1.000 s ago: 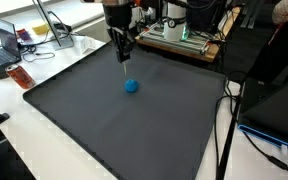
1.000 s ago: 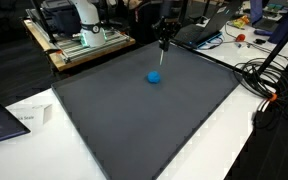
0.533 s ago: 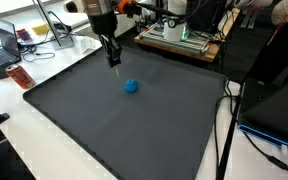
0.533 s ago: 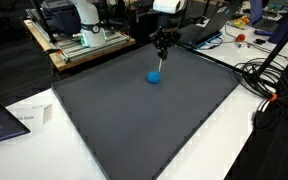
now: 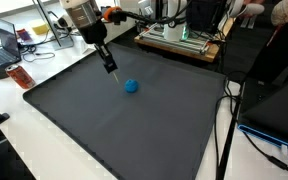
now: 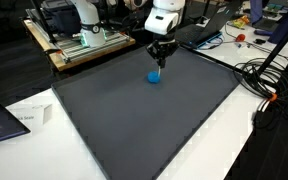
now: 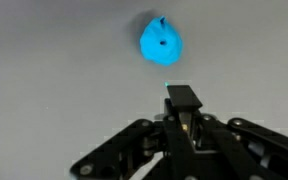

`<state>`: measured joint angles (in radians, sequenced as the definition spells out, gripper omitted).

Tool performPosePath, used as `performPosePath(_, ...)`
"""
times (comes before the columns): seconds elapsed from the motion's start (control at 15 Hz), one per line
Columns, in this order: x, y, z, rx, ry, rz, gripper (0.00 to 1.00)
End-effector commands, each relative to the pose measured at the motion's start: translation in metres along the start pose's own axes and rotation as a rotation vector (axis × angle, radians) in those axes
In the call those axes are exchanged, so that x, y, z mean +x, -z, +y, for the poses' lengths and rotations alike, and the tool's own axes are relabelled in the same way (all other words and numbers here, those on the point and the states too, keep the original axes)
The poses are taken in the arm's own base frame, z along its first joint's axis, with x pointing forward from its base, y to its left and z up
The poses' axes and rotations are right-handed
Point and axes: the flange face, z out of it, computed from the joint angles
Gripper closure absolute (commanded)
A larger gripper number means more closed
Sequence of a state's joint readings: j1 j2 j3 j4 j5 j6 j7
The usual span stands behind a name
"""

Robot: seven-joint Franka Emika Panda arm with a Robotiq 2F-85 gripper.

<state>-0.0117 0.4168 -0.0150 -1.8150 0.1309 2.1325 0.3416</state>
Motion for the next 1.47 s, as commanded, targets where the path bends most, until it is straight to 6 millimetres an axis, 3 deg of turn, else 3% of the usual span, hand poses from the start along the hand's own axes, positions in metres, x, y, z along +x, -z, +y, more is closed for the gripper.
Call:
performPosePath(0.0, 0.014, -0.009, 0.008, 0.052, -0.012, -0.057, 0.97)
performPosePath(0.73, 0.029, -0.036, 0.055, 0.206, -0.077, -0.098, 0.97)
performPosePath(1.4, 0.024, -0.060, 0.087, 0.332, -0.057, -0.024, 0.97)
